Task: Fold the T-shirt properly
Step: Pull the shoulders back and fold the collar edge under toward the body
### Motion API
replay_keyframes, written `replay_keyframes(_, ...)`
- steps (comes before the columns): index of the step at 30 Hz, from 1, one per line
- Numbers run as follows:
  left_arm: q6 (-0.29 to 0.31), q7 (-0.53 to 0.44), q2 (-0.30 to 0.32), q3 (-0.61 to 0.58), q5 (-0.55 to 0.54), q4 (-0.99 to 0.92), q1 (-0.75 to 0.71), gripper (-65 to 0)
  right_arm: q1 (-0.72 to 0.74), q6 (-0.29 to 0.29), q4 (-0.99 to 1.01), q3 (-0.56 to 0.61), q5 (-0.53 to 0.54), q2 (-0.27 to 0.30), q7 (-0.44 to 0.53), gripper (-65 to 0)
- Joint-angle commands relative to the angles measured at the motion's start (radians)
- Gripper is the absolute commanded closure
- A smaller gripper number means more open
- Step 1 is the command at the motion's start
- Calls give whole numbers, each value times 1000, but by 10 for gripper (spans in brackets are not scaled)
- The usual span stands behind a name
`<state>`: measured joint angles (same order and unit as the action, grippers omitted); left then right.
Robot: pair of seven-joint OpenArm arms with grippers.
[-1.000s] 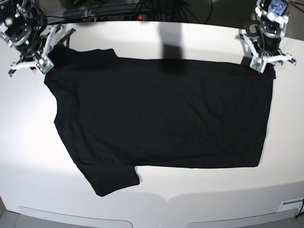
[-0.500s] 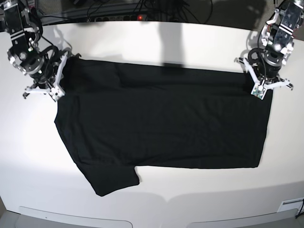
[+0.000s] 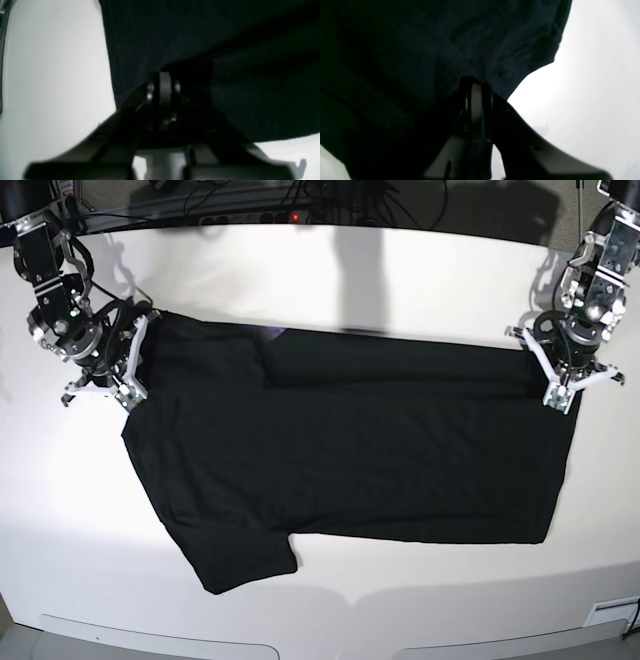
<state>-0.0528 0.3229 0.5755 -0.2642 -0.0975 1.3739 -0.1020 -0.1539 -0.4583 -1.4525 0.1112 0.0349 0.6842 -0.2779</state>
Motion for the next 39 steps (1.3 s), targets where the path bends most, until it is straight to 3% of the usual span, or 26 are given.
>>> replay_keyframes(1,-26,20,21,9,10,14,24,-157,21,18,-11,-14,16,23,8,-130)
replay_keyframes(4,-50,95,28,9,10,37,36,-264,21,18,-16,-43,111,23,1,-186)
replay_keyframes(9,-116,119,64,9,-29,89,33,-265,21,6,-48,-146,233,22,-45,-185)
replay_keyframes(13,-134,118,73,9,-93,150,33,-265,20,-58,-75,-222,375,18,-106,-185)
replay_keyframes(19,-133,115,71,9,-139,239,35,-264,20,-97,-112,-266,500,-86,-177,-184)
replay_keyframes(25,-130,93,70,9,-176,243,35,-249,20,-111,-113,-266,536,-210,-193,-183)
replay_keyframes(27,-127,60,67,9,-211,241,35,-182,20,-111,-113,-266,545,-252,-210,-125)
replay_keyframes(29,-127,34,62,9,-210,229,37,-75,20,-111,-113,-266,524,-287,-241,-11)
replay_keyframes(31,-128,7,58,9,-211,194,39,0,20,-111,-112,-266,463,-314,-268,0)
replay_keyframes(35,-120,-60,38,9,-247,78,41,0,19,-110,-112,-266,356,-350,-285,0)
replay_keyframes(39,-55,-89,-10,9,-253,-45,63,0,18,-110,-112,-266,302,-364,-292,0)
